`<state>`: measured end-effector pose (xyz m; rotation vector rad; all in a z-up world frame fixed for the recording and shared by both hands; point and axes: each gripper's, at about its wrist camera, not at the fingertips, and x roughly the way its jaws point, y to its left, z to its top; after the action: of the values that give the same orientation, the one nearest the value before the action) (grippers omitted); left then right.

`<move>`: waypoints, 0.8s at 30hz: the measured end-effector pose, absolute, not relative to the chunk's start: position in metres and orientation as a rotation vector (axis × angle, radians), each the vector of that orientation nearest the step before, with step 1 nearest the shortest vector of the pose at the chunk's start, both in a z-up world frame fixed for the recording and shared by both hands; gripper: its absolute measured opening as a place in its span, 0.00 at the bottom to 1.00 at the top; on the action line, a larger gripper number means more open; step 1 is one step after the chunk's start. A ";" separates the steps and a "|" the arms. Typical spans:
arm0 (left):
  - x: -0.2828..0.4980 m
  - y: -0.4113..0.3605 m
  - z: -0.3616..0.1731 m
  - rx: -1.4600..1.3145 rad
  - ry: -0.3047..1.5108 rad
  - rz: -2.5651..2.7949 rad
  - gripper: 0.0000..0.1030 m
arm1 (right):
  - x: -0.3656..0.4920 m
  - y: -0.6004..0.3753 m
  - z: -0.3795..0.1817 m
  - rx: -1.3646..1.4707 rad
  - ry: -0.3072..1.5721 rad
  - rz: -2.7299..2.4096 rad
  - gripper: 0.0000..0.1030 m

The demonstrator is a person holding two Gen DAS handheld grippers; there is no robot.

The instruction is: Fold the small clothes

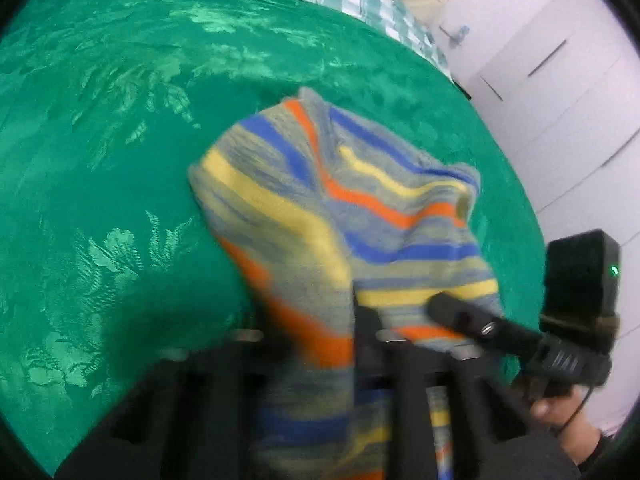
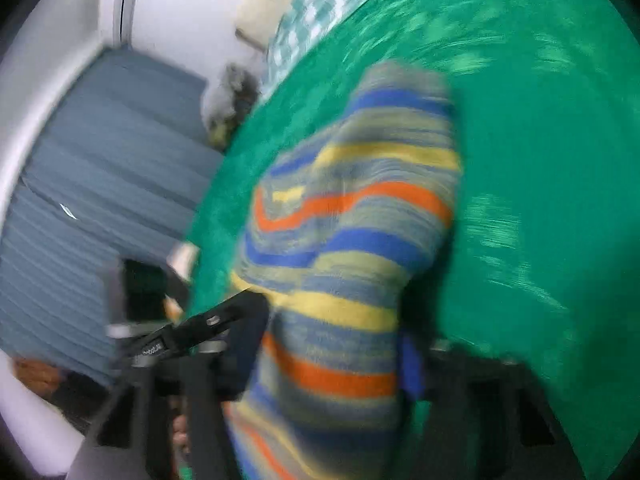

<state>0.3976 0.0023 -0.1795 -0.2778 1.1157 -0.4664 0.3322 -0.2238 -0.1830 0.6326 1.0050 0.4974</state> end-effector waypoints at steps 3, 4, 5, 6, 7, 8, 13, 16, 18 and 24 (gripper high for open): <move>0.382 0.008 -0.148 -0.274 1.033 -0.474 0.17 | 0.320 -0.210 -0.147 0.496 0.921 0.464 0.26; 0.377 0.009 -0.136 -0.260 1.007 -0.477 0.17 | 0.315 -0.207 -0.135 0.472 0.892 0.474 0.26; 0.370 0.011 -0.120 -0.247 0.977 -0.485 0.17 | 0.311 -0.203 -0.117 0.450 0.856 0.492 0.26; 0.366 0.014 -0.108 -0.244 0.957 -0.490 0.17 | 0.308 -0.201 -0.106 0.447 0.835 0.506 0.26; 0.363 0.016 -0.096 -0.247 0.939 -0.497 0.17 | 0.306 -0.200 -0.092 0.452 0.807 0.522 0.26; 0.358 0.019 -0.079 -0.250 0.914 -0.506 0.17 | 0.304 -0.199 -0.079 0.457 0.785 0.535 0.26; 0.353 0.023 -0.060 -0.229 0.917 -0.495 0.56 | 0.299 -0.207 -0.052 0.515 0.756 0.547 0.26; 0.354 0.018 -0.109 -0.108 1.031 -0.321 0.83 | 0.299 -0.224 -0.078 0.442 0.851 0.418 0.58; 0.332 0.025 -0.126 -0.054 1.071 -0.263 0.79 | 0.287 -0.250 -0.109 0.328 0.957 0.207 0.80; 0.237 0.019 -0.080 0.081 0.915 -0.193 0.95 | 0.196 -0.271 -0.091 0.122 0.973 0.072 0.90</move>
<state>0.2374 0.0190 -0.0802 0.0806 0.9152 -0.1935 0.1964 -0.2712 -0.0914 0.1221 0.9734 0.0720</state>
